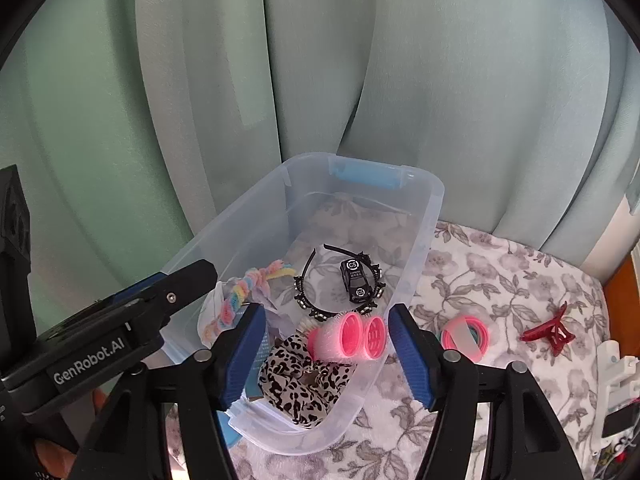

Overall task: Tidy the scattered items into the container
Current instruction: 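Open both tools to drop the pipe-cleaner loop and roller into the box, then move both open tools back toward the hair ties and red claw clip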

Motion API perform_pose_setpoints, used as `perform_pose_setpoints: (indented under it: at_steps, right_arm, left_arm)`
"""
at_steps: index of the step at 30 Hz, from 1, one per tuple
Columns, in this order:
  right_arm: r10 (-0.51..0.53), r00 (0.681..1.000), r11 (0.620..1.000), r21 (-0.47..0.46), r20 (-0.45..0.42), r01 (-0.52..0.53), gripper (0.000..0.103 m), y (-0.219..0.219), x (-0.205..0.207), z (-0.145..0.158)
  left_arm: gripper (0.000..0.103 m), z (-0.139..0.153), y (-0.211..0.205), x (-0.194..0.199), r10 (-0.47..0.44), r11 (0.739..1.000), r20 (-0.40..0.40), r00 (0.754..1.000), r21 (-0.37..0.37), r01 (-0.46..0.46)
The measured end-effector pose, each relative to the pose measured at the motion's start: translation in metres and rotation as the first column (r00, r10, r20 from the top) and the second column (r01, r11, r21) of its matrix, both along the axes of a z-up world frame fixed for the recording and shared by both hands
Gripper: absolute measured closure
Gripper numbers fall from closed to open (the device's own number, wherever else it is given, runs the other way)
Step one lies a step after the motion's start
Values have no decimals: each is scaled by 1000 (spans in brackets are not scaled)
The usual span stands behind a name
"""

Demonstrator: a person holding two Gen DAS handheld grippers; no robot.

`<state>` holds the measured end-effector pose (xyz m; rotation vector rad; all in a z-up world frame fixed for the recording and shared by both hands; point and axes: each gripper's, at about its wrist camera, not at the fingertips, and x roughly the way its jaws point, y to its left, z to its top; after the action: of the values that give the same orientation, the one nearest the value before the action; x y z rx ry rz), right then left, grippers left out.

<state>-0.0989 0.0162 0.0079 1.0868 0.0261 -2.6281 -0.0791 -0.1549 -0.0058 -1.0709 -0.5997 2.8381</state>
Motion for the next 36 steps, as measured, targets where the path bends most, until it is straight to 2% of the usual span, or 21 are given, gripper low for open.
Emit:
perform_pose_setpoints:
  at_steps: [4,10,23,27,31,36]
  right_arm:
    - [-3,1000,1000,2,-16,3,17,1,6,5]
    - [4,999,1000,-14,-41,-5,6,3,13,9]
    - [20,995,1000,4,-101,-20,3,-4,5,23]
    - [-36,995,999,-13,-98,35,3,9,2,24]
    - [-76,995,997,16,-72,77,3,27,5,17]
    - [-64,998,998,22,-30,64,3,41,22,7]
  left_arm:
    - [35,5,1,6,3,1000,-7,1000,4,-3]
    - [34,14,1,15,14,1000,-25,1000,-2,-14]
    - [34,23,-20,23,66,997,-48,997,29,-65]
    - [34,20,-26,22,77,997,-37,996,35,-75]
    - [34,14,-25,20,69,997,-24,997,46,-68]
    - [34,9,-21,17,53,997,-11,999,55,-52]
